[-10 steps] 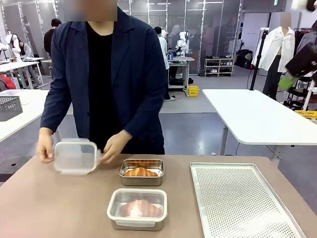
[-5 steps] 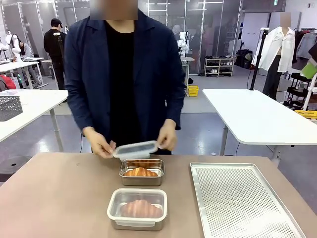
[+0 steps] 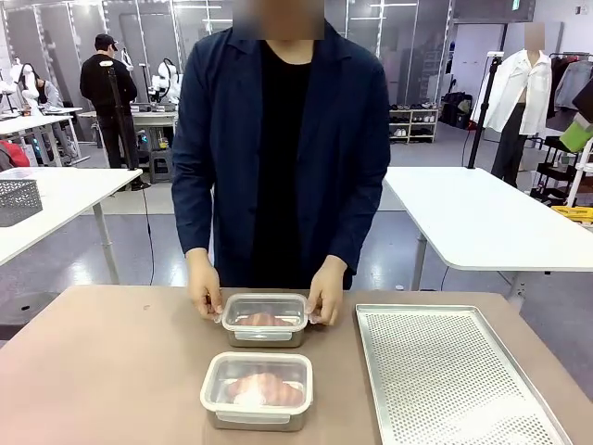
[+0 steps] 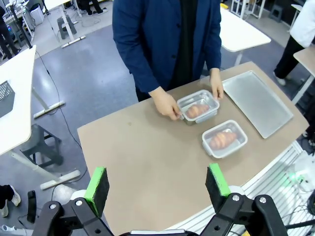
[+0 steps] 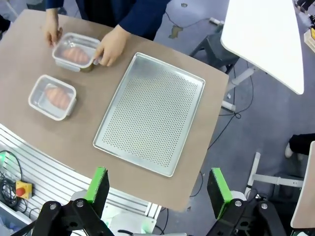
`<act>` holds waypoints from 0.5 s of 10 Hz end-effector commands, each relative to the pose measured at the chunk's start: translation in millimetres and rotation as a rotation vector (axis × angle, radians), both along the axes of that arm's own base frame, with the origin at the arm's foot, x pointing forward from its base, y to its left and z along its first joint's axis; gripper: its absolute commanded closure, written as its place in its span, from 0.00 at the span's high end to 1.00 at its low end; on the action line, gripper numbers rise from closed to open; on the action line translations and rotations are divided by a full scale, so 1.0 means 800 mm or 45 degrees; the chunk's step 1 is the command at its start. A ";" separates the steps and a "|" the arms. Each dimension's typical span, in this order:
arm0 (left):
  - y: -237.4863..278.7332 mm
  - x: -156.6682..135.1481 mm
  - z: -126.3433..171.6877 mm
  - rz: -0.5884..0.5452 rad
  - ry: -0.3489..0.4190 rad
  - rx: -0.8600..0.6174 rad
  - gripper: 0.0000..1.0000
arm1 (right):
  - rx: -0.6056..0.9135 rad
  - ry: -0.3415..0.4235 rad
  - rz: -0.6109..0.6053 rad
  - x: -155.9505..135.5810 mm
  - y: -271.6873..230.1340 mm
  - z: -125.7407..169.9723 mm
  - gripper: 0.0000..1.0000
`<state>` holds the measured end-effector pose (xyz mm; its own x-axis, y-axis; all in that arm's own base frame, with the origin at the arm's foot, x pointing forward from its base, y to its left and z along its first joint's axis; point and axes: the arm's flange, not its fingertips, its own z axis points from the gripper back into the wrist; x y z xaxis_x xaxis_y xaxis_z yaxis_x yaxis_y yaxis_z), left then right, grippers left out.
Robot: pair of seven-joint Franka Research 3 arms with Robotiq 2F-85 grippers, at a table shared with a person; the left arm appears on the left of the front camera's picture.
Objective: Place the bread into the airtight container.
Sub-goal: Pick up a Butter Roll and place it into an empty Airtight Container.
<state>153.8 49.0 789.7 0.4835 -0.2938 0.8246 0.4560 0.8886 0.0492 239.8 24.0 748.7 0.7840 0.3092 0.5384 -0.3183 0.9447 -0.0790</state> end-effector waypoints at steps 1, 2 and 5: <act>-0.001 0.000 0.001 -0.006 0.001 0.002 1.00 | -0.001 -0.007 -0.004 -0.003 -0.002 0.001 1.00; -0.001 0.000 0.001 -0.006 0.001 0.002 1.00 | -0.001 -0.007 -0.004 -0.003 -0.002 0.001 1.00; -0.001 0.000 0.001 -0.006 0.001 0.002 1.00 | -0.001 -0.007 -0.004 -0.003 -0.002 0.001 1.00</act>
<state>153.8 49.0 789.7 0.4835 -0.2938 0.8246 0.4559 0.8886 0.0492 238.7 24.2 749.6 0.7821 0.3099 0.5407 -0.3191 0.9443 -0.0797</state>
